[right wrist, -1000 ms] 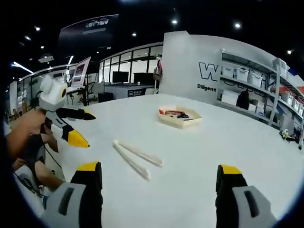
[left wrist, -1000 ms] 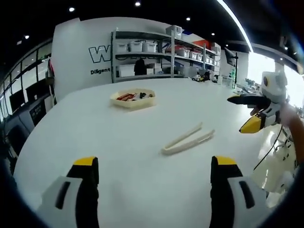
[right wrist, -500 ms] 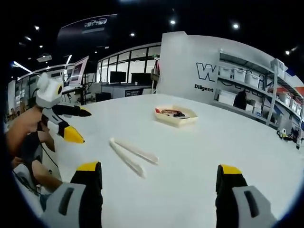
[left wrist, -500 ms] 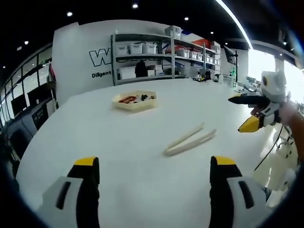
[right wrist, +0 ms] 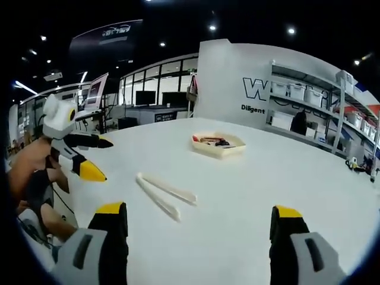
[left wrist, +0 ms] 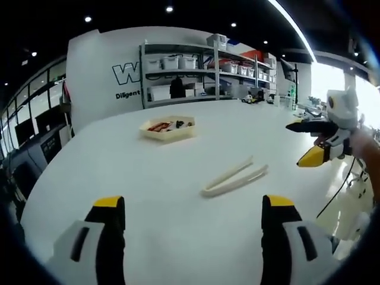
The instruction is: Place the target food into the container with the food tongs after gripping and lifting it, then release it inside without dropping or visibly crushing the food.
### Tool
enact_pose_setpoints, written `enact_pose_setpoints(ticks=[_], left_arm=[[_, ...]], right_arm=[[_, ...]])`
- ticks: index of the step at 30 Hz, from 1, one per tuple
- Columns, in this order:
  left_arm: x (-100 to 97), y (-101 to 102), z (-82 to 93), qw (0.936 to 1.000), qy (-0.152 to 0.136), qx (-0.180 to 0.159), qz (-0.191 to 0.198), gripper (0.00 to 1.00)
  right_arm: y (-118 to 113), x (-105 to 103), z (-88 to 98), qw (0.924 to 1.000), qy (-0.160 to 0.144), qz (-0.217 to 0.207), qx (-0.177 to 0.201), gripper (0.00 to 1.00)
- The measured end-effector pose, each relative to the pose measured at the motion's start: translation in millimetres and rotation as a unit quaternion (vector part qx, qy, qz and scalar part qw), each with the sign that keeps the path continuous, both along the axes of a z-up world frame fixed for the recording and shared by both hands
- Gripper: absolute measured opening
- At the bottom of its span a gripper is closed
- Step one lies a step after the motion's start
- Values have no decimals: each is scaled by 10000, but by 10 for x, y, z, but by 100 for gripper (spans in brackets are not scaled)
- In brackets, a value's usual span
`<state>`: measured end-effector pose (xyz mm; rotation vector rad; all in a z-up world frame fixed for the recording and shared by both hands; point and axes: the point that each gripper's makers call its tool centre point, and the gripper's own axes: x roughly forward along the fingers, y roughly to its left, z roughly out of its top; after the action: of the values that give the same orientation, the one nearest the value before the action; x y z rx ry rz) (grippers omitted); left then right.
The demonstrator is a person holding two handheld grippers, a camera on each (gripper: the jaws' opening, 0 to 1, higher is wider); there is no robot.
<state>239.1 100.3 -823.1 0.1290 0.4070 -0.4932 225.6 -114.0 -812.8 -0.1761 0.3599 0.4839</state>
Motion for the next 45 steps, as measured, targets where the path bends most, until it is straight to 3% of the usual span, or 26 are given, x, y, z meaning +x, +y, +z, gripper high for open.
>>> enact_pose_setpoints(ticks=[3, 8, 10, 12, 15, 17, 20, 23, 30, 45], left_arm=[[-3, 10, -18, 10000, 13, 26, 3, 94], [31, 4, 74, 9995, -296, 22, -52, 93], [40, -2, 68, 9996, -268, 54, -54, 93], [48, -8, 42, 9997, -155, 177, -30, 94], [67, 6, 63, 9980, -324, 542, -25, 93], [57, 43, 19, 9967, -266, 761, 14, 93], [64, 53, 20, 9980, -274, 558, 74, 93], [42, 29, -44, 9993, 26, 368, 86, 93], [10, 35, 42, 9998, -97, 135, 123, 93], [-50, -44, 97, 9998, -164, 102, 7, 92]], right_arm=[[-16, -1, -17, 10000, 2, -43, -13, 100], [-20, -10, -25, 10000, 6, -54, -4, 100], [-20, -16, -12, 10000, 0, -49, 19, 100], [-19, -13, 19, 10000, -24, -17, 83, 100], [-16, 21, 50, 9999, -56, 30, 95, 100], [-16, 40, 60, 9999, -61, 51, 86, 100], [-8, 45, 89, 9999, -68, 107, 27, 100], [-44, 58, 100, 9999, -108, 81, -57, 100], [-53, 67, 93, 10000, -82, 40, -11, 100], [-109, -12, 113, 9999, -73, -79, 73, 100]])
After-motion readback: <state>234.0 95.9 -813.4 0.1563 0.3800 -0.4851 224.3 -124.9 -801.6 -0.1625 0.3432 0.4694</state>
